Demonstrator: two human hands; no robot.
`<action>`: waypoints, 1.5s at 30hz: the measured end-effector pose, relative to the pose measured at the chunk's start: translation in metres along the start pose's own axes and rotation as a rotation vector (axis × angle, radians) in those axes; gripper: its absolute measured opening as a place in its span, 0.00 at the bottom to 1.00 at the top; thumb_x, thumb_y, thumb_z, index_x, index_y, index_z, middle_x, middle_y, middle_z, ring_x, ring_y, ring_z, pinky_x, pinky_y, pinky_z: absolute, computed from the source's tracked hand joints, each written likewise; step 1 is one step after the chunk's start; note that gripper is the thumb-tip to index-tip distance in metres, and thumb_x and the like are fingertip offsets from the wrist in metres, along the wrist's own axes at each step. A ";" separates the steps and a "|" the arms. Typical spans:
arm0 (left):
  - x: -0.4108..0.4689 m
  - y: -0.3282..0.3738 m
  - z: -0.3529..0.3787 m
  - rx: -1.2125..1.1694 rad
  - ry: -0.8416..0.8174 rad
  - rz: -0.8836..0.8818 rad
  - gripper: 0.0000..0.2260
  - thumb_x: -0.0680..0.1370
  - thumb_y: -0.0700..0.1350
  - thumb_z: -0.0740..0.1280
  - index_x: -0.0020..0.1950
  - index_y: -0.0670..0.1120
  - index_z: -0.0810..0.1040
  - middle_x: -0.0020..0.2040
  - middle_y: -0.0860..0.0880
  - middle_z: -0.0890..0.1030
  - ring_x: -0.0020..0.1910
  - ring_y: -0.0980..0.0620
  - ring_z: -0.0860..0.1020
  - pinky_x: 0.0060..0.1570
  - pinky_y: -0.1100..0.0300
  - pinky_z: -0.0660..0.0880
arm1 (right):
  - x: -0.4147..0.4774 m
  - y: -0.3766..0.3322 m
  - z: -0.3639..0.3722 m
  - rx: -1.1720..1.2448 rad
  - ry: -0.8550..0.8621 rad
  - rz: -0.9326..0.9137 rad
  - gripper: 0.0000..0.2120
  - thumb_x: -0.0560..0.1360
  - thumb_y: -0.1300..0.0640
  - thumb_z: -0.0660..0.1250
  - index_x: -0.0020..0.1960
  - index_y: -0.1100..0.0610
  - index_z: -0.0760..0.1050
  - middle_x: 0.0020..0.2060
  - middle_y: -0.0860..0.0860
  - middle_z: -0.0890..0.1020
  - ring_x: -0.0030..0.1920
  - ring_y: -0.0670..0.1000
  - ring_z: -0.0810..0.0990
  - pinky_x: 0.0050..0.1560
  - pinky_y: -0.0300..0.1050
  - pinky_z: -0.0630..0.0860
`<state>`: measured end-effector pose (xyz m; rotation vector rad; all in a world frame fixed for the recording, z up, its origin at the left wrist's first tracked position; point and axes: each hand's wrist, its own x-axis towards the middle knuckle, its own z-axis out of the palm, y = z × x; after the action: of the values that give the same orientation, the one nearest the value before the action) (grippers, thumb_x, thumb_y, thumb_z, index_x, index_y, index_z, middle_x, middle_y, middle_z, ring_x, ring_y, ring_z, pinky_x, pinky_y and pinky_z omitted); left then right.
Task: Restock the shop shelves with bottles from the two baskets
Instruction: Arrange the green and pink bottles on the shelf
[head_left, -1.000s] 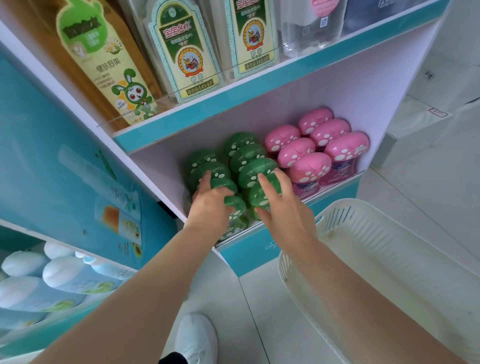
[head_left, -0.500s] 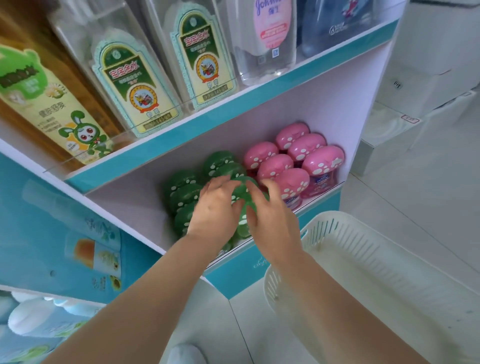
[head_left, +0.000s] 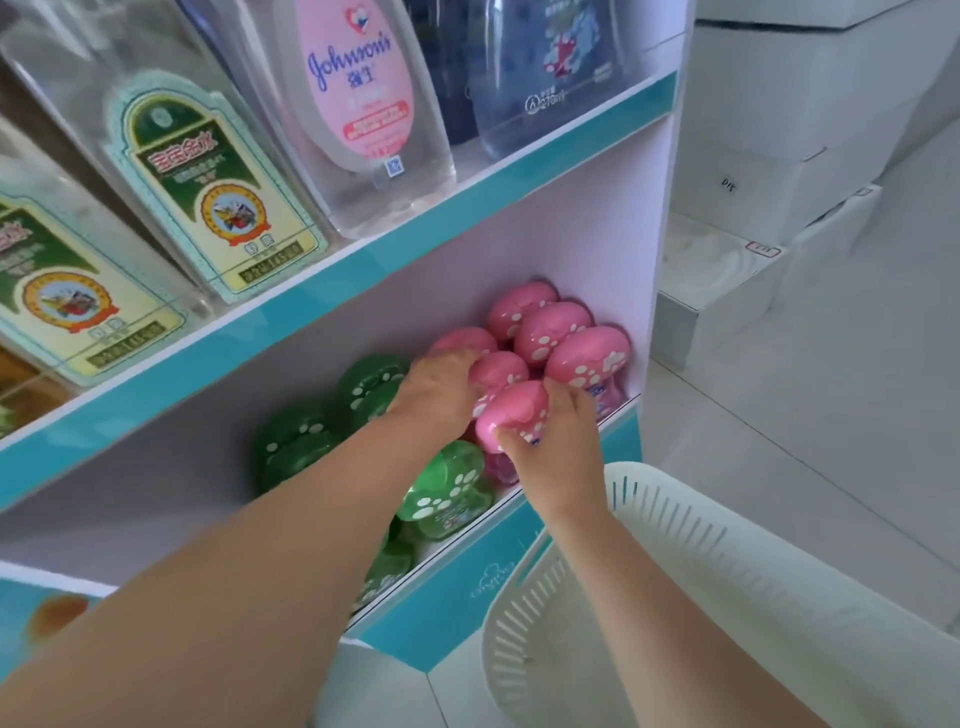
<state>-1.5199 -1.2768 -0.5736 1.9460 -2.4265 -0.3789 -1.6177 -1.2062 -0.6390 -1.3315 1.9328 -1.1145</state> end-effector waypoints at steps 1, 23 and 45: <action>0.001 -0.002 0.001 0.010 -0.004 0.017 0.21 0.79 0.44 0.62 0.72 0.49 0.65 0.70 0.43 0.70 0.67 0.44 0.69 0.65 0.58 0.64 | 0.000 0.000 0.001 0.009 0.014 0.004 0.30 0.70 0.55 0.72 0.68 0.57 0.66 0.63 0.54 0.68 0.63 0.55 0.70 0.62 0.48 0.69; -0.110 0.010 -0.061 0.003 0.200 0.259 0.14 0.79 0.42 0.61 0.65 0.46 0.74 0.60 0.45 0.76 0.59 0.47 0.74 0.61 0.58 0.69 | -0.049 -0.067 -0.031 -0.008 0.121 -0.147 0.26 0.75 0.52 0.68 0.69 0.57 0.66 0.63 0.54 0.71 0.62 0.54 0.70 0.61 0.47 0.70; -0.427 -0.127 -0.193 -0.033 0.453 -0.172 0.11 0.80 0.50 0.57 0.55 0.51 0.77 0.50 0.49 0.76 0.51 0.45 0.76 0.48 0.53 0.74 | -0.249 -0.266 -0.070 -0.179 -0.295 -0.573 0.17 0.76 0.49 0.65 0.62 0.54 0.75 0.50 0.49 0.81 0.51 0.49 0.79 0.53 0.46 0.75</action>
<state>-1.2704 -0.9264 -0.3488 1.9693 -1.9691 0.0256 -1.4523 -0.9974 -0.3806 -2.1024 1.4987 -0.9283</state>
